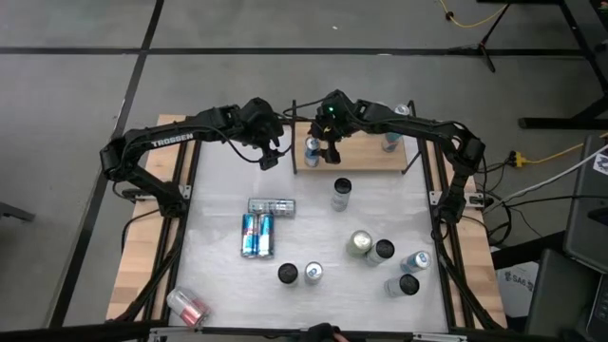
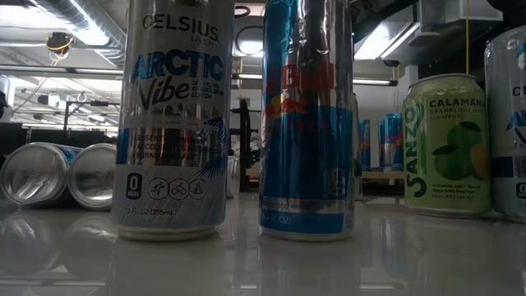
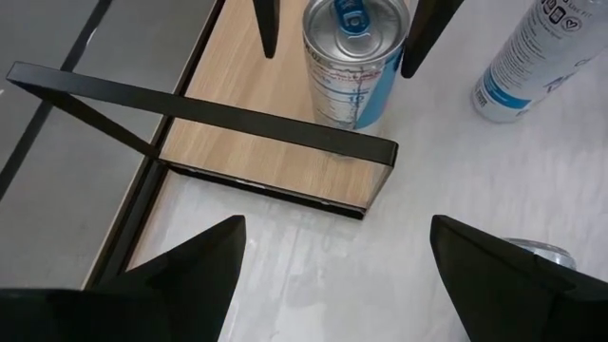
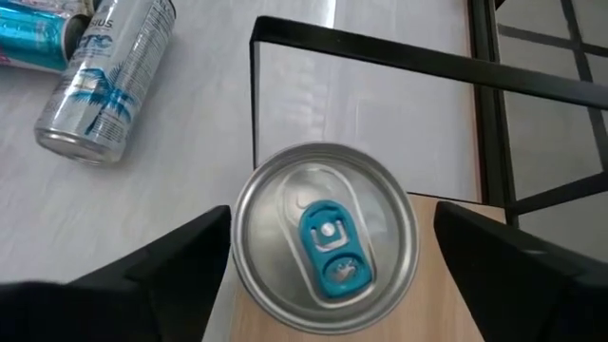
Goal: Place canned beverage on shelf
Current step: Put the blue soda can on the shelf aligned with the other blue soda cans
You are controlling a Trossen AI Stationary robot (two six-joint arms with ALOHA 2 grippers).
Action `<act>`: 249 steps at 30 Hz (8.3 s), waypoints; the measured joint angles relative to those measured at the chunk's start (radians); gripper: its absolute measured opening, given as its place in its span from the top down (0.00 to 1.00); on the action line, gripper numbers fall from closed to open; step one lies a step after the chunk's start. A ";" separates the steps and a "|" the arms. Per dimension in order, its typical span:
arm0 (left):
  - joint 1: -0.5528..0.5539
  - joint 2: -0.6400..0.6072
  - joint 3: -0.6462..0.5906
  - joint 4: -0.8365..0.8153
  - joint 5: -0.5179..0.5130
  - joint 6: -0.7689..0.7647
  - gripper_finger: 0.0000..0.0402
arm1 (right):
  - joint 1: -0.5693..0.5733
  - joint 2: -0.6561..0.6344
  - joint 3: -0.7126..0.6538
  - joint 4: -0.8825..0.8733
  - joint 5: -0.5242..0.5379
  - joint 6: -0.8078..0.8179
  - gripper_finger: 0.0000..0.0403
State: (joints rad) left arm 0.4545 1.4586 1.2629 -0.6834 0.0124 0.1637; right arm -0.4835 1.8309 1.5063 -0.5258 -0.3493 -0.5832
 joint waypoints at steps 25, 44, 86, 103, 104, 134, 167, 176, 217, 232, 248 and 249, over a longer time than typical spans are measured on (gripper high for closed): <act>0.000 0.000 0.000 0.000 0.000 0.000 0.19 | -0.001 -0.063 -0.001 -0.131 0.135 0.135 0.44; 0.000 0.000 0.000 0.001 0.000 0.001 0.19 | -0.101 -0.239 -0.001 -0.328 0.191 0.239 0.45; 0.000 0.000 0.000 0.057 0.000 0.003 0.19 | -0.286 -0.620 -0.587 0.056 0.387 0.421 0.43; 0.000 0.000 0.000 0.056 0.000 0.004 0.19 | -0.303 -0.596 -0.586 0.056 0.352 0.419 0.42; 0.000 0.000 0.000 0.056 0.000 0.004 0.19 | -0.303 -0.596 -0.586 0.056 0.352 0.419 0.42; 0.000 0.000 0.000 0.056 0.000 0.003 0.19 | -0.303 -0.596 -0.586 0.051 0.349 0.419 0.32; 0.000 0.000 0.000 0.056 0.000 0.002 0.19 | -0.301 -0.686 -0.492 0.054 0.290 0.422 0.24; 0.000 0.000 0.000 0.056 0.000 0.001 0.19 | -0.301 -0.695 -0.476 0.068 0.068 0.422 0.24; -0.098 0.000 0.000 -0.071 -0.003 -0.121 0.19 | 0.277 -0.695 -0.476 0.108 0.164 0.507 0.24; -0.358 0.000 0.000 -0.438 -0.011 -0.721 0.19 | 0.333 -0.665 -0.490 0.108 0.243 0.557 0.24; -0.699 0.054 -0.001 -0.536 -0.161 -1.563 0.19 | 0.333 -0.610 -0.489 0.116 0.271 0.552 0.24; -0.712 0.065 -0.001 -0.540 -0.161 -1.598 0.19 | 0.333 -0.610 -0.489 0.115 0.271 0.552 0.24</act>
State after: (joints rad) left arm -0.2573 1.5233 1.2621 -1.2238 -0.1486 -1.4348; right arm -0.1505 1.2205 1.0168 -0.4111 -0.0788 -0.0307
